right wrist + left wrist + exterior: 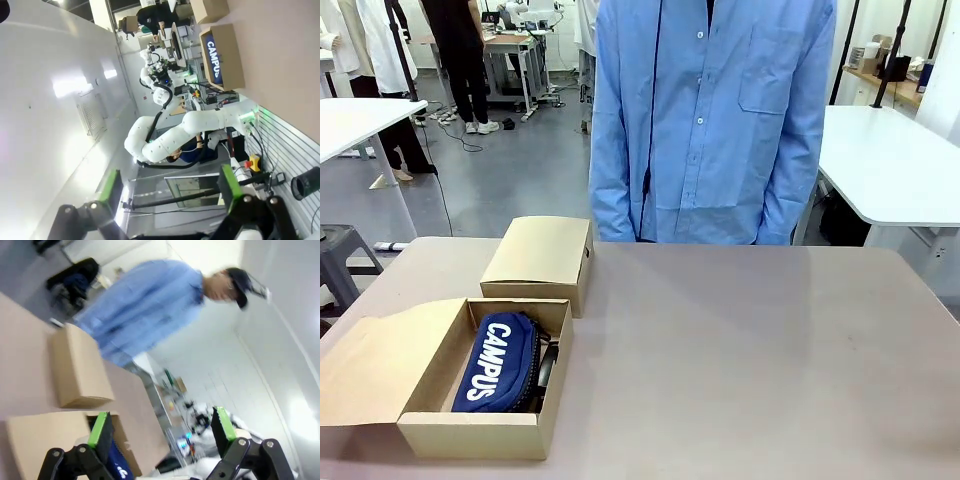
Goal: Place items inside the box.
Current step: Close the lid of the Mailer Box closest to the robot.
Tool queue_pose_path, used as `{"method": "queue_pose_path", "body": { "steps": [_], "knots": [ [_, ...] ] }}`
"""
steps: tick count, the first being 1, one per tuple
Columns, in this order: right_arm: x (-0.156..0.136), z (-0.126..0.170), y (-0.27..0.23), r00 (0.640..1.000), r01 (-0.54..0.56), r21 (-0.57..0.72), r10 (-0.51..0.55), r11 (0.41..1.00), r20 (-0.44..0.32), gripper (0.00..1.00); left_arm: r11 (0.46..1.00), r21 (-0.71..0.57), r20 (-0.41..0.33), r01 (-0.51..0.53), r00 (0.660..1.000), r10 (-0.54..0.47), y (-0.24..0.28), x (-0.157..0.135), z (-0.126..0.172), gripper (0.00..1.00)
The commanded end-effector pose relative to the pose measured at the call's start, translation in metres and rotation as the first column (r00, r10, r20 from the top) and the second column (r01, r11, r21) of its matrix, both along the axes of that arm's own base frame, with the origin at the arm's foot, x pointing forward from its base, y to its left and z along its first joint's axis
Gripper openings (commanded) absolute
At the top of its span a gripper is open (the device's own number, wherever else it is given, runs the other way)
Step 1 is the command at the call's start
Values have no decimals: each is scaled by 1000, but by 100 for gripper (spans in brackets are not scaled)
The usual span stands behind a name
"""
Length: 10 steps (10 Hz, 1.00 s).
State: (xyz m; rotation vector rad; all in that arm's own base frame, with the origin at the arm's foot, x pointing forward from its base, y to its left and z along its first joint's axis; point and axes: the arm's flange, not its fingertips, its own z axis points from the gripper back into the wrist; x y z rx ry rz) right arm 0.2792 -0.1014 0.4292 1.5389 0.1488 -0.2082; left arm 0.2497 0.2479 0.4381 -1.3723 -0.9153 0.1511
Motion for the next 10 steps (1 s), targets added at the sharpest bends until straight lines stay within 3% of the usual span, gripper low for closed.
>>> {"method": "queue_pose_path", "body": {
  "steps": [1, 2, 3, 4, 5, 6, 7, 9, 10],
  "knots": [
    [1, 4, 0, 1000, 9, 13, -9, 1000, 0, 100, 946, 144, 188, 289, 931, -313, -89, 45, 24, 100],
    [1, 4, 0, 1000, 9, 13, -9, 1000, 0, 100, 891, 302, 257, 340, 870, -420, -145, 59, 30, 100],
    [1, 4, 0, 1000, 9, 13, -9, 1000, 0, 100, 821, 414, 325, 393, 779, -537, -193, 60, 31, 100],
    [1, 4, 0, 1000, 9, 13, -9, 1000, 0, 100, 765, 527, 422, 371, 667, -614, -208, 60, 24, 100],
    [1, 4, 0, 1000, 9, 13, -9, 1000, 0, 100, 723, 666, 581, 184, 479, -658, -199, 66, 12, 100],
    [1, 4, 0, 1000, 9, 13, -9, 1000, 0, 100, 694, 719, 635, 14, 393, -666, -182, 69, -2, 100],
    [1, 4, 0, 1000, 9, 13, -9, 1000, 0, 100, 618, 777, 615, -119, 357, -703, -160, 70, -13, 100],
    [1, 4, 0, 1000, 9, 13, -9, 1000, 0, 100, 457, 833, 547, -312, 343, -763, -123, 62, -36, 100],
    [1, 4, 0, 1000, 9, 13, -9, 1000, 0, 100, 378, 841, 521, -387, 392, -758, -103, 63, -43, 100]
  ]
}}
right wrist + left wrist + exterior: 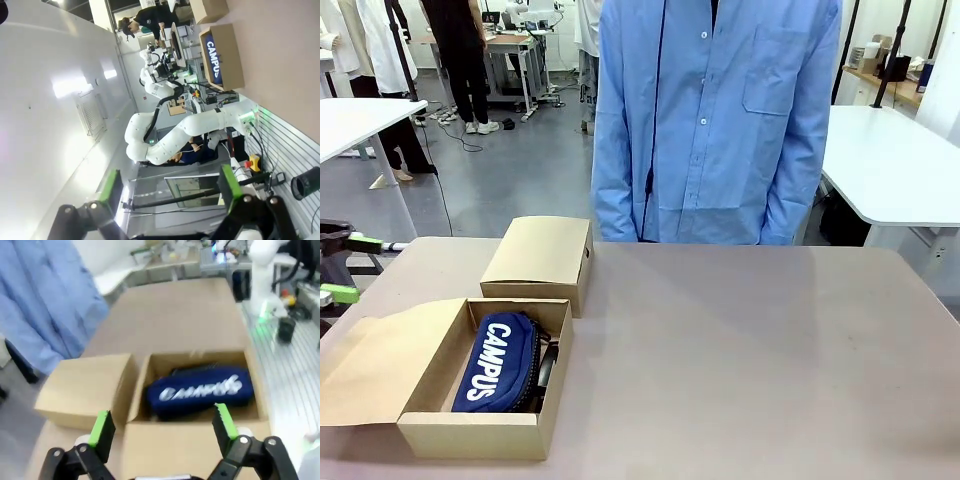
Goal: Place items inside the box.
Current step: Close the lid of the Mailer Box closest to the robot.
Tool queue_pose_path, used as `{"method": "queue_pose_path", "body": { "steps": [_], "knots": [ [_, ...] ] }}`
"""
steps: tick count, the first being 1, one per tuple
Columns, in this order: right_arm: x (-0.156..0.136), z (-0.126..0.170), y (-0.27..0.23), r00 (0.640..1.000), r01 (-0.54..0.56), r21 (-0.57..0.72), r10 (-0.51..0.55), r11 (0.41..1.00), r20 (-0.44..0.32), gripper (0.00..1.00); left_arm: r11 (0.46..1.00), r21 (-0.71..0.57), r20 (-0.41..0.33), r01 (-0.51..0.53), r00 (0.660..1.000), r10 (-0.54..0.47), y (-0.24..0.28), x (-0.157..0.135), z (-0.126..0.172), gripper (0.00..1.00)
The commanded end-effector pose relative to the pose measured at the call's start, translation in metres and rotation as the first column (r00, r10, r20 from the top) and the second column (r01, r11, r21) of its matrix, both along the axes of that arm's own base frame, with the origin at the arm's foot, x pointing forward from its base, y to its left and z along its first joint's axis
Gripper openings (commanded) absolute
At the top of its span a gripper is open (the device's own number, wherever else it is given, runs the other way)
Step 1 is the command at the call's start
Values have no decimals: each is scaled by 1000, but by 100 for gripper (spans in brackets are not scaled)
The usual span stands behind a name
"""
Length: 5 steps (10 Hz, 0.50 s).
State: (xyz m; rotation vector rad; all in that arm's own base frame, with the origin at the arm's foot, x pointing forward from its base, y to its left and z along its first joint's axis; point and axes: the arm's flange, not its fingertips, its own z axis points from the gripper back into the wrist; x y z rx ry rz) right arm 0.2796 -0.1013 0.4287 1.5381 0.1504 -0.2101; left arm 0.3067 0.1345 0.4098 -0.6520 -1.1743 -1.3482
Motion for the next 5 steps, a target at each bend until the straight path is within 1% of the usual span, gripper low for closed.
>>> {"method": "queue_pose_path", "body": {
  "steps": [1, 4, 5],
  "knots": [
    [1, 4, 0, 1000, 9, 14, -9, 1000, 2, 100, 997, -74, -146, 33, 988, -44, -27, 3, 11, 100],
    [1, 4, 0, 1000, 9, 14, -9, 1000, 2, 100, 997, -74, -146, 33, 988, -44, -27, 3, 11, 100],
    [1, 4, 0, 1000, 9, 14, -9, 1000, 2, 100, 998, -44, -95, 34, 995, -38, -18, 4, 0, 100]
  ]
}}
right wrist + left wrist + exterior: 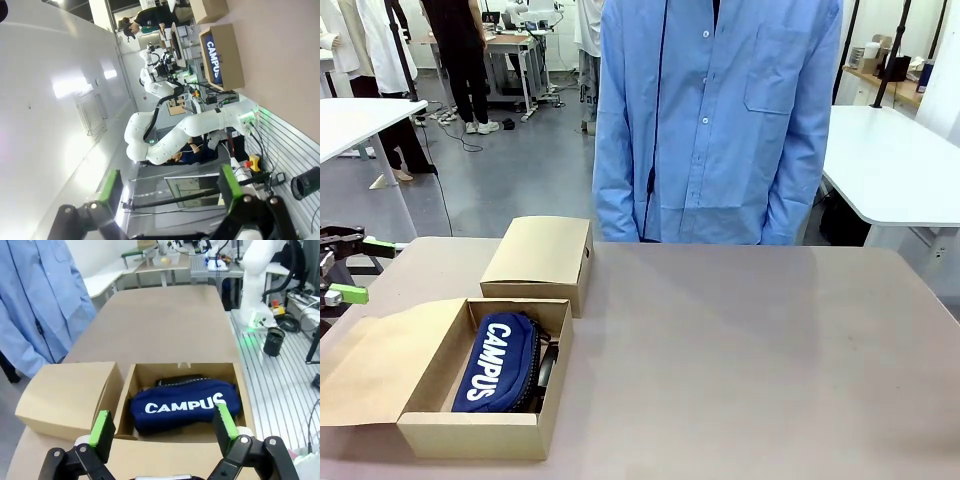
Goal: Place items inside the box.
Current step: Close the lid of the Mailer Box closest to the robot.
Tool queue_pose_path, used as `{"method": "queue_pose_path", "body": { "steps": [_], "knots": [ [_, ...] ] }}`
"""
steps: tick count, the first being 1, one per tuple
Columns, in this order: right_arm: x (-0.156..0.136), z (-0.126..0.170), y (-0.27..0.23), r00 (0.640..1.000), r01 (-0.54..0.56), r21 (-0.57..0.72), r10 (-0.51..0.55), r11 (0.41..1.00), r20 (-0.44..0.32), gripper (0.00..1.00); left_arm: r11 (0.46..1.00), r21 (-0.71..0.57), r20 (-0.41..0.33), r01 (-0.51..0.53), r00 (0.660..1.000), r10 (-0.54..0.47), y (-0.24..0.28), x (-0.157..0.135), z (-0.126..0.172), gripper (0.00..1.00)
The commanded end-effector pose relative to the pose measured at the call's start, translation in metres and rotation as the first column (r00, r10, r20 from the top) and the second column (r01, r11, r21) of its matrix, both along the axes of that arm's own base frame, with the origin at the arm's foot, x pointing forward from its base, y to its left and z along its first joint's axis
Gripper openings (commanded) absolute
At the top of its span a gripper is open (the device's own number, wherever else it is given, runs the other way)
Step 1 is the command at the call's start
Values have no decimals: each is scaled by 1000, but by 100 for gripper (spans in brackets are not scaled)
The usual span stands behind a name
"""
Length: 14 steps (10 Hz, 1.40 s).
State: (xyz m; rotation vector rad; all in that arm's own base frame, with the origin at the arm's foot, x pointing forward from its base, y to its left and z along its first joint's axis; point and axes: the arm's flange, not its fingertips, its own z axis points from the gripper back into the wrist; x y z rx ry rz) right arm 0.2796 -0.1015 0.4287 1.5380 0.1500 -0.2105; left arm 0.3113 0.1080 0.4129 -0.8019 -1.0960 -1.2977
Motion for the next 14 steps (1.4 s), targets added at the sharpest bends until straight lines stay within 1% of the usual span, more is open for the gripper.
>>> {"method": "queue_pose_path", "body": {
  "steps": [1, 2, 3, 4, 5, 6, 7, 9, 10, 11, 12, 14],
  "knots": [
    [1, 4, 0, 1000, 9, 14, -9, 1000, 2, 100, 998, 48, 49, 30, 998, -32, 19, 8, -9, 100],
    [1, 4, 0, 1000, 9, 14, -9, 1000, 2, 100, 985, 59, 31, 164, 986, -166, 40, 11, -19, 100],
    [1, 4, 0, 1000, 9, 14, -9, 1000, 2, 100, 989, 66, 16, 135, 991, -136, 66, 9, -28, 100],
    [1, 4, 0, 1000, 9, 14, -9, 1000, 2, 100, 987, 41, 52, 156, 986, -158, 93, 7, -40, 100],
    [1, 4, 0, 1000, 9, 14, -9, 1000, 2, 100, 994, 20, 38, 111, 993, -111, 120, 3, -57, 100],
    [1, 4, 0, 1000, 9, 14, -9, 1000, 2, 100, 996, 20, -1, 86, 996, -86, 139, -2, -75, 100],
    [1, 4, 0, 1000, 9, 14, -9, 1000, 2, 100, 994, -2, -21, 110, 994, -110, 148, -7, -92, 100],
    [1, 4, 0, 1000, 9, 14, -9, 1000, 2, 100, 999, 33, -73, 34, 997, -32, 144, -13, -122, 100],
    [1, 4, 0, 1000, 9, 14, -9, 1000, 2, 100, 998, 55, -114, 37, 993, -30, 143, -13, -133, 100],
    [1, 4, 0, 1000, 9, 14, -9, 1000, 2, 100, 995, 96, -161, 39, 987, -23, 145, -13, -142, 100],
    [1, 4, 0, 1000, 9, 14, -9, 1000, 2, 100, 993, 106, -174, 56, 984, -37, 143, -11, -147, 100],
    [1, 4, 0, 1000, 9, 14, -9, 1000, 2, 100, 980, 187, -214, 68, 976, -27, 134, -7, -155, 100]
  ]
}}
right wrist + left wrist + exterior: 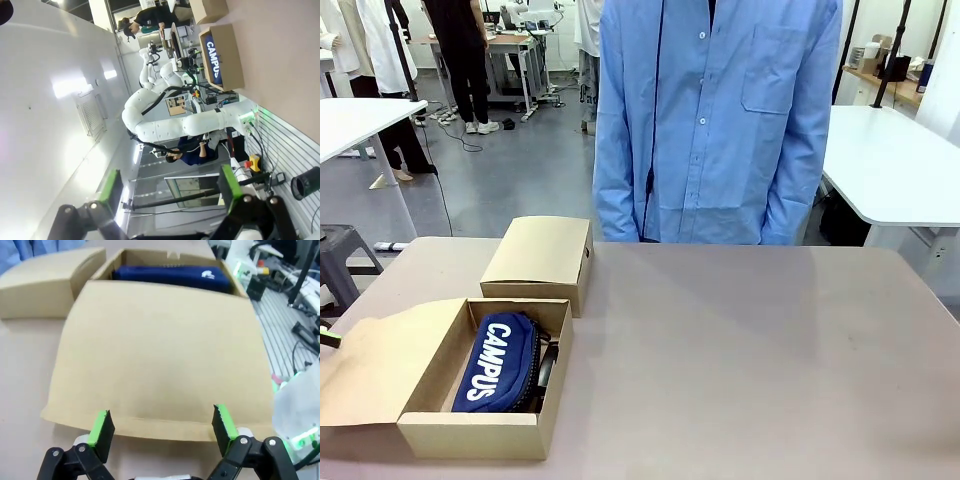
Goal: Place items inside the box.
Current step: Close the lid of the Mailer Box closest to the robot.
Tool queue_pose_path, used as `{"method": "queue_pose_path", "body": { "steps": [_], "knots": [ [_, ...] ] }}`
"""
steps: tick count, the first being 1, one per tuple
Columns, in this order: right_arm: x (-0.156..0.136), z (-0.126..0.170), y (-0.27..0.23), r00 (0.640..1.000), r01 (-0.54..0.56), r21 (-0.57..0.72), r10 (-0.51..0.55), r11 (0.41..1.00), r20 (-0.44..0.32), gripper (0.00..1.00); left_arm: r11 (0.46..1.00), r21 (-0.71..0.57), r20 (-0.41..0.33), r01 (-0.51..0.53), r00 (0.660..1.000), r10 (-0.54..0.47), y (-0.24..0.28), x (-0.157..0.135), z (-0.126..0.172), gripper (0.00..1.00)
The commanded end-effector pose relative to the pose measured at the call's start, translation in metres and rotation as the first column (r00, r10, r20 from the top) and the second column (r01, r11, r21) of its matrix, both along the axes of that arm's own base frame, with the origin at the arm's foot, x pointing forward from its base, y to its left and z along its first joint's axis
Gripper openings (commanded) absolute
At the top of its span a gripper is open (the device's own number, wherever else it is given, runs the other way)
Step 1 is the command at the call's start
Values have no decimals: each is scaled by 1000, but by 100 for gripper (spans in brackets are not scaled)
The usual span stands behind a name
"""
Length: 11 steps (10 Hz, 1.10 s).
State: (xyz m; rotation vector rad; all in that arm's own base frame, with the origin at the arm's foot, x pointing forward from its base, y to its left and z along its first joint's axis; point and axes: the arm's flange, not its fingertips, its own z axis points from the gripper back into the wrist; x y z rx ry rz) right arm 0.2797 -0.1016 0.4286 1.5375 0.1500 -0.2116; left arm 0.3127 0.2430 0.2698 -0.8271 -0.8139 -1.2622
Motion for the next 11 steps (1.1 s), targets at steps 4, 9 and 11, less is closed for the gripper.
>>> {"method": "queue_pose_path", "body": {
  "steps": [4, 9, 11],
  "knots": [
    [1, 4, 0, 1000, 8, 14, -8, 1000, 3, 100, 989, 127, -67, 82, 995, -74, -4, -4, -18, 100],
    [1, 4, 0, 1000, 8, 14, -8, 1000, 3, 100, 984, 160, -110, 73, 992, -56, -1, 1, -25, 100],
    [1, 4, 0, 1000, 8, 14, -8, 1000, 3, 100, 982, 183, -107, 42, 994, -22, 10, -2, -19, 100]
  ]
}}
